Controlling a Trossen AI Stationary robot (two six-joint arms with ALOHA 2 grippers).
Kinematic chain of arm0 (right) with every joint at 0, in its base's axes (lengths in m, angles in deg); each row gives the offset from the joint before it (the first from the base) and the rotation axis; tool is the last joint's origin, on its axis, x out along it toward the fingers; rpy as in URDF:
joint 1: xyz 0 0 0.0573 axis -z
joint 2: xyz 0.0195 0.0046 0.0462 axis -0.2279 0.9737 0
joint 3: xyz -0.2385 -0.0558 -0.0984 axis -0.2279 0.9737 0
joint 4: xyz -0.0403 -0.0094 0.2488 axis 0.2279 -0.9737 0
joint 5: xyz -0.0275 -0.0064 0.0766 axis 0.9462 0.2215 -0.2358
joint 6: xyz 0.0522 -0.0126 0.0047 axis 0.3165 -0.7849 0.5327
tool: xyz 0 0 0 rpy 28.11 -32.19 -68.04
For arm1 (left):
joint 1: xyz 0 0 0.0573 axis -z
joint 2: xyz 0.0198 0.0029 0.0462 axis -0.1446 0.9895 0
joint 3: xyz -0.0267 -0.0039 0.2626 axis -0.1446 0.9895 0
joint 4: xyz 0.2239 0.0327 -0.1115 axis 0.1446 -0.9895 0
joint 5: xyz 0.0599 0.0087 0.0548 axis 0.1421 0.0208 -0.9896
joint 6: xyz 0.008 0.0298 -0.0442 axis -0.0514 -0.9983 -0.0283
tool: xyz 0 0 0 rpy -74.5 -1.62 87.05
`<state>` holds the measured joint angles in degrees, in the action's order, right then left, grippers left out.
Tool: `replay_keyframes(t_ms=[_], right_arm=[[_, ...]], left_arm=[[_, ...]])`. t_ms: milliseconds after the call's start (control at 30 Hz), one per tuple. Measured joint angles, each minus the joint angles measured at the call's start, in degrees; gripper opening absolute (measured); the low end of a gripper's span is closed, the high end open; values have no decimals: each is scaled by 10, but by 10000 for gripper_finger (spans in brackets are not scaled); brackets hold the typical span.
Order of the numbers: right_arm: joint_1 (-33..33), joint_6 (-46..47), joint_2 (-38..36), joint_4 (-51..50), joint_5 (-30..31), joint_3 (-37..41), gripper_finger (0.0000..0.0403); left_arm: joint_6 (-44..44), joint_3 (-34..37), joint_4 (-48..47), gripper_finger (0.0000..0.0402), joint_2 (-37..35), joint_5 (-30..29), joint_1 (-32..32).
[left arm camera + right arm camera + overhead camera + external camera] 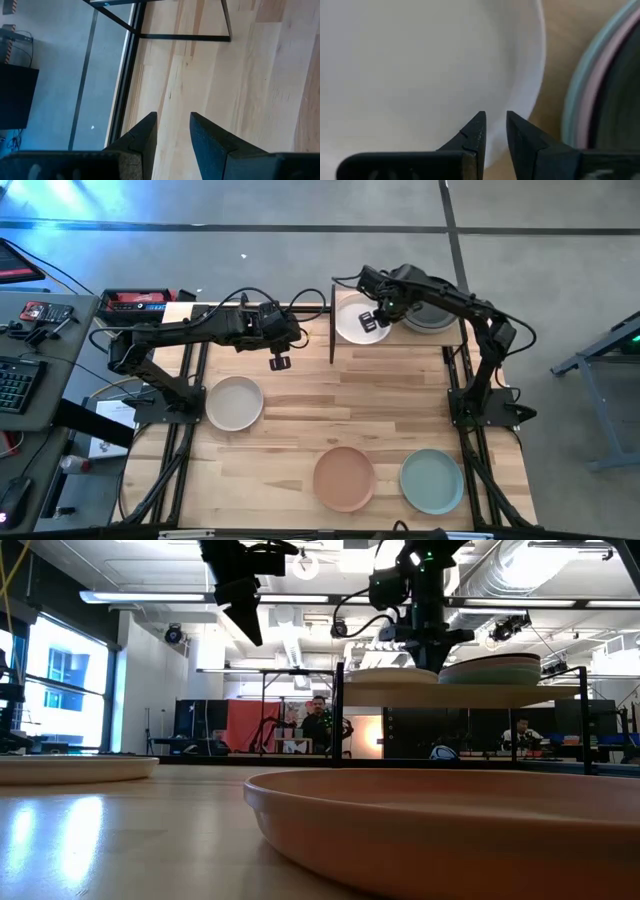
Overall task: Place and stack plates onto a shelf
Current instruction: Put the white plate on the shelf, then stack the gray plate on top of the white plate on the shelf
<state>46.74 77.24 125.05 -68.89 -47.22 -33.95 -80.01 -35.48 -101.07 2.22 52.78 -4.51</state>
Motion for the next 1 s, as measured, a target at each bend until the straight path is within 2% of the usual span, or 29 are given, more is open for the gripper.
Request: replay_keyframes(t_ms=[200, 467, 600, 833, 1000], right_arm=[[11, 0, 0, 0, 23, 0, 59], [7, -18, 0, 9, 2, 0, 59], [-9, -19, -2, 7, -29, -18, 59], [-66, -20, -6, 4, -33, -96, 59], [-113, -16, -6, 0, -33, -142, 59]], left_arm=[[0, 0, 0, 106, 0, 0, 0], [12, 0, -1, 106, 0, 3, 0], [48, 0, -12, 106, 0, 42, 0], [111, 0, -84, 106, 0, 80, 0], [216, 4, -130, 106, -1, 120, 0]])
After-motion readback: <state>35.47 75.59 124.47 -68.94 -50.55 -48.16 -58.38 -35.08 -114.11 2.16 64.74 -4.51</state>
